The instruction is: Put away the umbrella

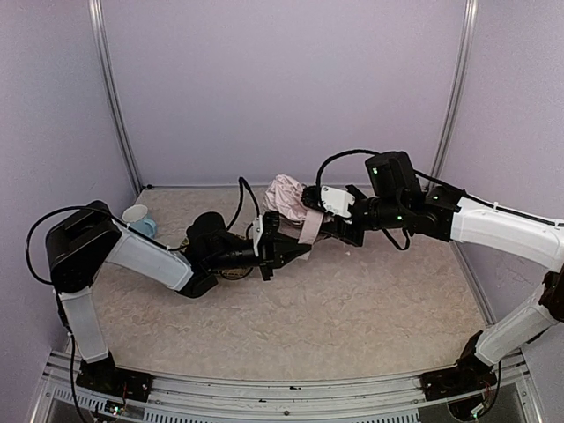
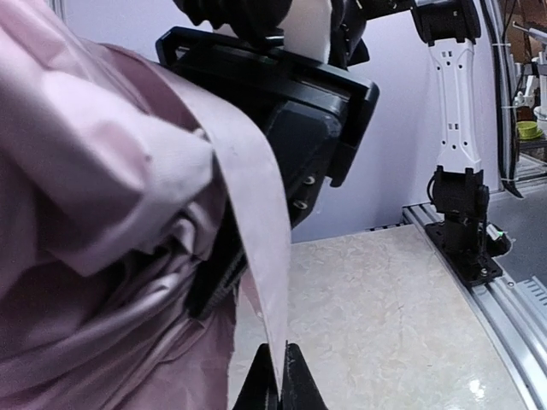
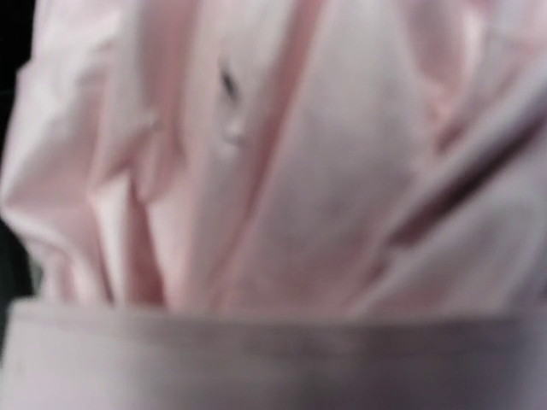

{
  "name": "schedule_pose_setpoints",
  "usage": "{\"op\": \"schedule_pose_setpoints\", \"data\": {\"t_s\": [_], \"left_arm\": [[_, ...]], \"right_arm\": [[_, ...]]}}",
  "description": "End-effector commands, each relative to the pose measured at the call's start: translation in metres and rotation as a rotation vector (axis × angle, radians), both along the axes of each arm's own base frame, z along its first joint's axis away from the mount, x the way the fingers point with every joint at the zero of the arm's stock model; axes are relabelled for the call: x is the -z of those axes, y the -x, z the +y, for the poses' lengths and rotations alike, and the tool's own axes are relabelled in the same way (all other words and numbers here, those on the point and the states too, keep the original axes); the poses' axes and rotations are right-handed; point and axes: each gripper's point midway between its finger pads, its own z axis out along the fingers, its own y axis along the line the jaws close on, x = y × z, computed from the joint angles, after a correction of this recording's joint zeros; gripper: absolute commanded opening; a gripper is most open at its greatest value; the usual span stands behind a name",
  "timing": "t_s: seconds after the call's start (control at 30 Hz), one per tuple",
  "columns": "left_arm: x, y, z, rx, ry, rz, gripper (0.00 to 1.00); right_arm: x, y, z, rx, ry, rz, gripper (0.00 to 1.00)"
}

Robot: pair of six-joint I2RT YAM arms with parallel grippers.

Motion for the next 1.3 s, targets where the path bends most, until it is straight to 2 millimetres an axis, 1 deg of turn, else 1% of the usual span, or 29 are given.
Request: {"op": "schedule_pose_setpoints", "data": {"t_s": [0.0, 0.07, 0.17, 0.23, 0.3, 0.37, 0.43, 0.5, 0.53, 0.63, 0.7, 0.77, 0.83, 0.87, 0.97, 1.07, 1.13, 1.17, 1.27], "left_arm": [[-0.004, 0.021, 0.002, 0.092, -0.02, -0.005, 0.0], [0.005, 0.019, 0.009, 0.072, -0.056, 0.018, 0.0], [0.033, 0.005, 0.025, 0.016, -0.147, 0.063, 0.0], [0.051, -0.002, 0.037, -0.016, -0.192, 0.081, 0.0], [0.073, -0.009, 0.042, -0.039, -0.254, 0.104, 0.0], [0.088, -0.015, 0.042, -0.049, -0.301, 0.104, 0.0], [0.094, -0.022, 0.039, -0.057, -0.327, 0.095, 0.0], [0.097, -0.032, 0.036, -0.064, -0.349, 0.082, 0.0], [0.095, -0.041, 0.033, -0.072, -0.353, 0.069, 0.0], [0.099, -0.067, 0.034, -0.098, -0.399, 0.069, 0.0], [0.098, -0.082, 0.038, -0.115, -0.418, 0.052, 0.0], [0.095, -0.096, 0.043, -0.127, -0.427, 0.02, 0.0], [0.093, -0.106, 0.042, -0.125, -0.442, -0.012, 0.0], [0.087, -0.113, 0.038, -0.123, -0.443, -0.037, 0.0], [0.083, -0.127, 0.028, -0.119, -0.457, -0.096, 0.0], [0.076, -0.139, 0.018, -0.114, -0.443, -0.147, 0.0], [0.07, -0.144, 0.013, -0.106, -0.429, -0.186, 0.0], [0.065, -0.146, 0.011, -0.107, -0.419, -0.204, 0.0], [0.048, -0.149, 0.007, -0.116, -0.381, -0.275, 0.0]], "right_arm": [[-0.051, -0.005, -0.003, 0.018, -0.119, -0.075, 0.0], [-0.057, -0.012, -0.014, 0.051, -0.143, -0.065, 0.0], [-0.069, -0.025, -0.039, 0.111, -0.192, -0.064, 0.0], [-0.08, -0.029, -0.054, 0.139, -0.228, -0.068, 0.0], [-0.091, -0.031, -0.062, 0.157, -0.251, -0.083, 0.0], [-0.101, -0.028, -0.063, 0.153, -0.265, -0.095, 0.0], [-0.107, -0.018, -0.059, 0.096, -0.277, -0.092, 0.0], [-0.111, -0.001, -0.054, 0.008, -0.288, -0.079, 0.0], [-0.114, 0.01, -0.051, -0.047, -0.301, -0.068, 0.0], [-0.125, 0.044, -0.048, -0.193, -0.321, -0.057, 0.0], [-0.122, 0.069, -0.047, -0.306, -0.308, -0.025, 0.0], [-0.113, 0.09, -0.046, -0.401, -0.281, 0.029, 0.0], [-0.098, 0.106, -0.043, -0.456, -0.245, 0.097, 0.0], [-0.091, 0.113, -0.039, -0.473, -0.224, 0.122, 0.0], [-0.068, 0.131, -0.025, -0.509, -0.16, 0.17, 0.0], [-0.043, 0.156, -0.007, -0.574, -0.099, 0.212, 0.0], [-0.019, 0.167, 0.004, -0.585, -0.04, 0.265, 0.0], [-0.004, 0.17, 0.008, -0.579, -0.006, 0.299, 0.0], [0.052, 0.175, 0.011, -0.54, 0.104, 0.417, 0.0]]}}
